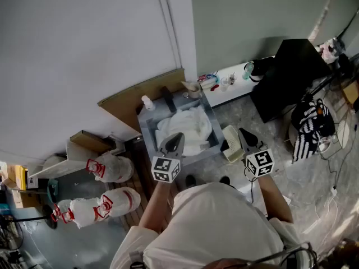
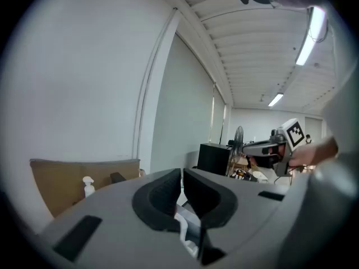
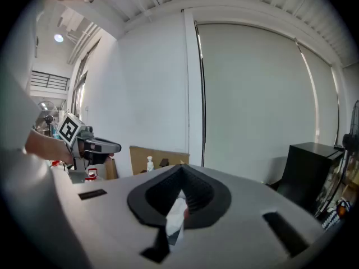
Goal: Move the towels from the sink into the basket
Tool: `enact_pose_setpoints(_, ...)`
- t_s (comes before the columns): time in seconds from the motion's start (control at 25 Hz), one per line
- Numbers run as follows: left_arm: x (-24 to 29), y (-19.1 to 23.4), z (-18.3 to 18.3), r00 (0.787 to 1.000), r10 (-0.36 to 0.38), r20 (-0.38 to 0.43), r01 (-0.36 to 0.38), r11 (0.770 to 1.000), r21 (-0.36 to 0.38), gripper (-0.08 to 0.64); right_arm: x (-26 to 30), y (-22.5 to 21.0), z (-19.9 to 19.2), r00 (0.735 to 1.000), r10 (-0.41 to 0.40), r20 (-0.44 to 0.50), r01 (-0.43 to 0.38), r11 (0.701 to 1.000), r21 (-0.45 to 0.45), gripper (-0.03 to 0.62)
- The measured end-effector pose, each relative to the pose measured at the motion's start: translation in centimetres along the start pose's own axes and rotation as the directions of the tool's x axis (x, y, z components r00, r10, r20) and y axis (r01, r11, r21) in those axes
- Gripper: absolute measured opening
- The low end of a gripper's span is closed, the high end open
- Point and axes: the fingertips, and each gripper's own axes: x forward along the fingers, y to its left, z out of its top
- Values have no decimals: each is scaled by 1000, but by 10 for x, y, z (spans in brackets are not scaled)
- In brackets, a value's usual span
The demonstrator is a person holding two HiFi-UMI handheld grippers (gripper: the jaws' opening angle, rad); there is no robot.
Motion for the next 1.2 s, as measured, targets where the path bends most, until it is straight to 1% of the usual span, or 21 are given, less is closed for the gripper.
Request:
enact_pose_setpoints(0.44, 5, 1, -3, 1000, 2, -9, -2, 1000, 1, 18, 6, 1, 2, 1000, 11, 5, -11, 1000, -1, -6)
enact_pose_setpoints(0.72, 5, 7, -16, 999, 10, -36, -10, 1000, -2, 18, 14, 6, -1, 999, 34, 7, -34, 998, 44, -6)
enact_pose_setpoints(0.92, 7, 20, -40, 995, 30, -98, -30, 1000, 7, 18, 28, 15, -17, 998, 53, -40, -51, 997, 51, -5)
enact_pose_setpoints(1.2, 15, 45, -84, 980, 18, -200, -20, 1000, -7, 20, 57, 38, -44, 990, 90, -106, -84, 995, 60, -5)
